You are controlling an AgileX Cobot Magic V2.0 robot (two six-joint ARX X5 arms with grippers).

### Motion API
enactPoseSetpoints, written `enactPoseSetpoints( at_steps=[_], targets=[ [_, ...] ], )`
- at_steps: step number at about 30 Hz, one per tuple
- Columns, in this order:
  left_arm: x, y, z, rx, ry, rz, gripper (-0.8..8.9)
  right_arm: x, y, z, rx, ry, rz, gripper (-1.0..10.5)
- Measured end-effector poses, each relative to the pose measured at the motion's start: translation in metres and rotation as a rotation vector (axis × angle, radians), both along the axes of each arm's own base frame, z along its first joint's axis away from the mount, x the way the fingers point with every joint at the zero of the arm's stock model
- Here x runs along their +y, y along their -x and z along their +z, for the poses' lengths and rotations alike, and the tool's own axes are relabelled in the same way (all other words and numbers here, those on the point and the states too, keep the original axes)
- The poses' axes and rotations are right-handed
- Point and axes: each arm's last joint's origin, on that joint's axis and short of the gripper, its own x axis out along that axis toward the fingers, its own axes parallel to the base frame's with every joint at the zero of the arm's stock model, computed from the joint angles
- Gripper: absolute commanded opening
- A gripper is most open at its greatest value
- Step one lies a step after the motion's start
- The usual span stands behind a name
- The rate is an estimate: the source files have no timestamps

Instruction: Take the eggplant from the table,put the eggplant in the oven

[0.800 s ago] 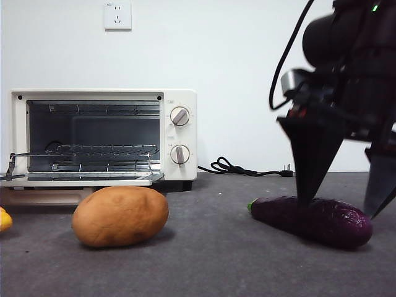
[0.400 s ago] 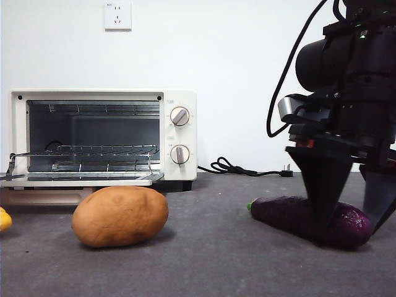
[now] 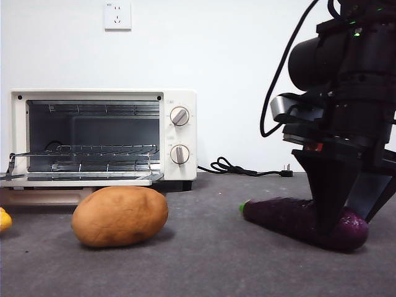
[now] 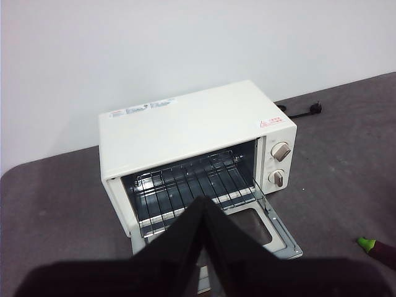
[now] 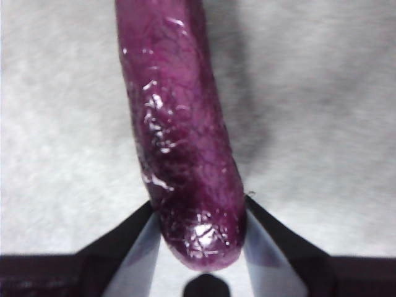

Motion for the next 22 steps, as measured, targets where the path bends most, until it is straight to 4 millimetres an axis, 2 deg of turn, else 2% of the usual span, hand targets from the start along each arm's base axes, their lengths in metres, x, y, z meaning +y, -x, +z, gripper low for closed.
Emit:
enactPoseSetpoints(
  at_steps=[3, 5, 12, 17, 22],
  targets=[
    [0.000, -0.003, -0.001, 0.008, -0.001, 0.000, -0.05, 0.006, 0.005, 0.004, -0.012, -0.006, 0.027, -0.1],
    [0.000, -0.004, -0.001, 0.011, -0.002, 0.001, -0.05, 0.010, 0.011, 0.014, -0.042, -0.026, 0.047, -0.1],
    [0.001, -0.005, -0.001, 0.010, -0.024, 0.046, -0.05, 0.032, 0.023, 0.077, -0.163, -0.265, 0.124, -0.1],
    [0.001, -0.005, -0.001, 0.011, -0.025, 0.047, -0.05, 0.061, 0.019, 0.105, -0.220, -0.400, 0.193, -0.1],
    [0.001, -0.005, -0.001, 0.012, -0.025, 0.046, -0.05, 0.090, 0.003, 0.121, -0.217, -0.499, 0.216, -0.1]
  ],
)
